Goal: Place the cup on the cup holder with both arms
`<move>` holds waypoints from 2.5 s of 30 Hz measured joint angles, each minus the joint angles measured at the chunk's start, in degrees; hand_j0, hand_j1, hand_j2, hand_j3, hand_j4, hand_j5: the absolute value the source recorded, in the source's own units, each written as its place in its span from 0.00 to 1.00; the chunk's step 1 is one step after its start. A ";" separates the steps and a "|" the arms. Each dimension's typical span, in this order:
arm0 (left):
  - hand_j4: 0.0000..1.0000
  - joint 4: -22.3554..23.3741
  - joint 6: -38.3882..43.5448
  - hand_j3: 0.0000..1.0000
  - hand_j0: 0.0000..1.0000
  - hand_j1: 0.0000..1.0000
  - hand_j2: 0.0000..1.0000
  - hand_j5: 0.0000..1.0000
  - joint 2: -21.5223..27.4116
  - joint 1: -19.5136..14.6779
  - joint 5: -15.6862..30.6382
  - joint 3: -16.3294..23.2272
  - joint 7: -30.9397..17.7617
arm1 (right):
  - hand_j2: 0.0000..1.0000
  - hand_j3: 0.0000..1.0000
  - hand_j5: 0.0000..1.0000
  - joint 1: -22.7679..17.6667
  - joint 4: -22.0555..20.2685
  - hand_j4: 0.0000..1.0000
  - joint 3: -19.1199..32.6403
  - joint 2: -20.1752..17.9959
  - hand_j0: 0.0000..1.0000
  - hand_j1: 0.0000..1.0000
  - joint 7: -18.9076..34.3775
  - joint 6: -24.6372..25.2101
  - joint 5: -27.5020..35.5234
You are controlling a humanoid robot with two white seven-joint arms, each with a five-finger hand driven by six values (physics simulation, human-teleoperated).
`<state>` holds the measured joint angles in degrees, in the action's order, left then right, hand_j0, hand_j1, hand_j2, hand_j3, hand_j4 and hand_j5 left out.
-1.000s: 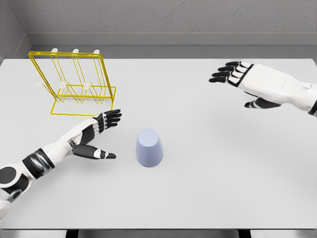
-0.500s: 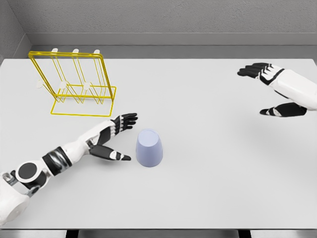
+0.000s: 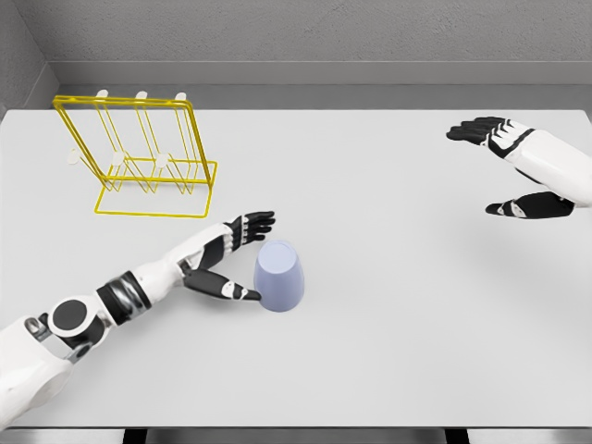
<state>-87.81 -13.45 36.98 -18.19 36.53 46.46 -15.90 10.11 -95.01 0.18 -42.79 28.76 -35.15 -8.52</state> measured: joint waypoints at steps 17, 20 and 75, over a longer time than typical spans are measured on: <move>1.00 -0.65 -0.03 1.00 1.00 1.00 1.00 1.00 -1.73 -0.44 -0.55 1.95 0.00 | 1.00 1.00 1.00 -0.18 0.21 1.00 0.08 0.13 1.00 1.00 0.01 0.00 -0.09; 1.00 -0.66 -0.01 1.00 1.00 1.00 1.00 1.00 -2.19 -0.44 -0.55 2.18 0.00 | 1.00 1.00 1.00 -0.18 0.20 1.00 0.08 0.13 1.00 1.00 0.01 0.00 -0.09; 0.62 -4.49 -0.36 0.62 0.62 0.62 0.62 0.62 -1.92 -0.35 3.31 -1.39 0.07 | 1.00 1.00 1.00 -0.44 0.11 1.00 0.17 0.30 1.00 1.00 -0.16 0.00 0.00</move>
<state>-92.30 -13.81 35.06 -18.54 39.84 45.07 -15.84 9.67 -94.90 0.34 -42.49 28.61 -35.15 -8.51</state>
